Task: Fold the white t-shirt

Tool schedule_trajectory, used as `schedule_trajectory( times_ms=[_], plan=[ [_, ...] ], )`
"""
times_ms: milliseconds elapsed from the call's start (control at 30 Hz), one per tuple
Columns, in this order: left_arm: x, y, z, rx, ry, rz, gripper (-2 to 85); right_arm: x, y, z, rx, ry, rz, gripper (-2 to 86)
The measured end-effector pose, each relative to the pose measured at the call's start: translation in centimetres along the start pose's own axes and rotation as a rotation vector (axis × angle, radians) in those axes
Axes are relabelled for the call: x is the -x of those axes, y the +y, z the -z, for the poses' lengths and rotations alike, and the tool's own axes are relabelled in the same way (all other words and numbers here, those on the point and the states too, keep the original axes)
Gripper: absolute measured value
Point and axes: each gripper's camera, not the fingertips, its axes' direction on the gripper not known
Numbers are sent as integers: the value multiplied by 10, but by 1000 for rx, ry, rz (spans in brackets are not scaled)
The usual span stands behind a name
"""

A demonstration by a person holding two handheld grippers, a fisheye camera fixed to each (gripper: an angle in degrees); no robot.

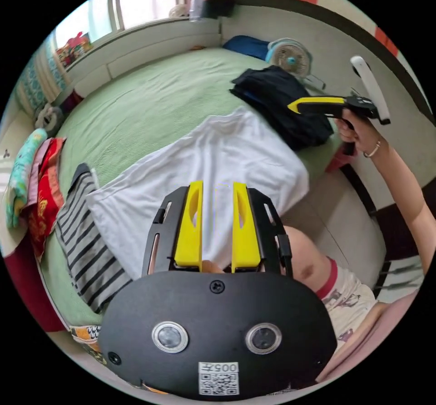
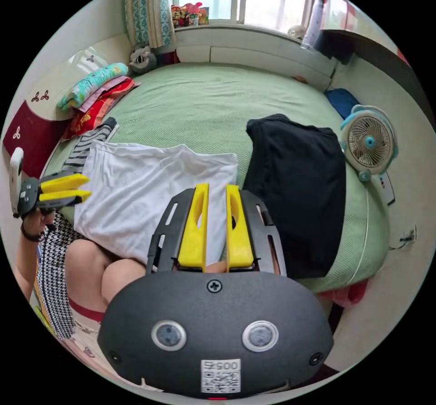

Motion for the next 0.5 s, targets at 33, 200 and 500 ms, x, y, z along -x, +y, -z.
schedule_trajectory(
  times_ms=[33, 200, 500],
  plan=[
    [-30, -5, -4, 7, 31, -39, 106, -4, 5, 5, -5, 0, -6, 51],
    [-132, -19, -36, 53, 126, -101, 115, -31, 45, 35, -12, 37, -12, 42],
    [-225, -35, -106, 136, 107, 8, 132, -72, 78, 53, -18, 37, -20, 42]
  ],
)
